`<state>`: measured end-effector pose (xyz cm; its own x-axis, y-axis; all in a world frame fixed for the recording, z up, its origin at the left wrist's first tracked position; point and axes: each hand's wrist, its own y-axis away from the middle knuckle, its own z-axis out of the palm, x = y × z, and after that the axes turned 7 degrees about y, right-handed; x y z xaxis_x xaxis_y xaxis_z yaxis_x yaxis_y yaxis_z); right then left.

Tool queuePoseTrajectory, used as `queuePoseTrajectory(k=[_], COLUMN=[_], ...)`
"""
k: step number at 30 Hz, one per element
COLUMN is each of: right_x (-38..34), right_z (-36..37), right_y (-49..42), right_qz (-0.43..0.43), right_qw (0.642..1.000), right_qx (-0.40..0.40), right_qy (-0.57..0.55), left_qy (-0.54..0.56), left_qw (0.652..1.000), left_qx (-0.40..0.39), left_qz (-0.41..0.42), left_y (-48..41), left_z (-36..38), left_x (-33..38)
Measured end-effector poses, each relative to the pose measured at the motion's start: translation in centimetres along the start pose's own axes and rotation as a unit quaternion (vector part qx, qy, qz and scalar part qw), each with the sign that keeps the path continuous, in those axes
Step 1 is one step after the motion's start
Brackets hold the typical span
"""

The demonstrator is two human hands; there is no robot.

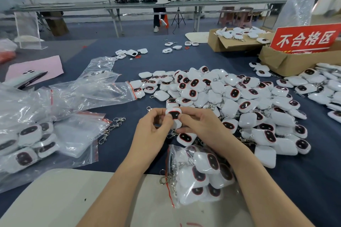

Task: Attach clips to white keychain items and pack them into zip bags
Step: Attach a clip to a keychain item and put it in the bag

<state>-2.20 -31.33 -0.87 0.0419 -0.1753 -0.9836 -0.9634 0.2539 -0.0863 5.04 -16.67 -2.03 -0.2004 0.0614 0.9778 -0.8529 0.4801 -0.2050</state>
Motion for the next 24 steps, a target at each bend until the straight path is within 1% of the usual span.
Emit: queuePoseTrajectory(k=[4, 9, 13, 18, 24], right_x=[0.27, 0.1, 0.03, -0.3, -0.5], right_z=[-0.02, -0.12, -0.17, -0.19, -0.2], right_y=[0.02, 0.04, 0.15, 0.46, 0.51], right_qz=[0.013, 0.021, 0.023, 0.01, -0.003], right_qw=[1.0, 0.999, 0.999, 0.999, 1.0], right_qx=[0.01, 0.023, 0.016, -0.007, -0.02], right_qy=[0.0, -0.022, -0.026, -0.037, -0.02], left_qy=[0.021, 0.011, 0.011, 0.0, -0.021], left_qw=[1.0, 1.0, 0.999, 0.999, 0.999], left_qx=[0.0, -0.023, -0.038, -0.037, -0.038], left_qz=[-0.01, -0.002, -0.004, 0.002, 0.004], left_y=[0.2, 0.38, 0.47, 0.52, 0.42], left_z=[-0.03, -0.1, -0.09, -0.08, -0.09], left_x=[0.15, 0.37, 0.55, 0.76, 0.66])
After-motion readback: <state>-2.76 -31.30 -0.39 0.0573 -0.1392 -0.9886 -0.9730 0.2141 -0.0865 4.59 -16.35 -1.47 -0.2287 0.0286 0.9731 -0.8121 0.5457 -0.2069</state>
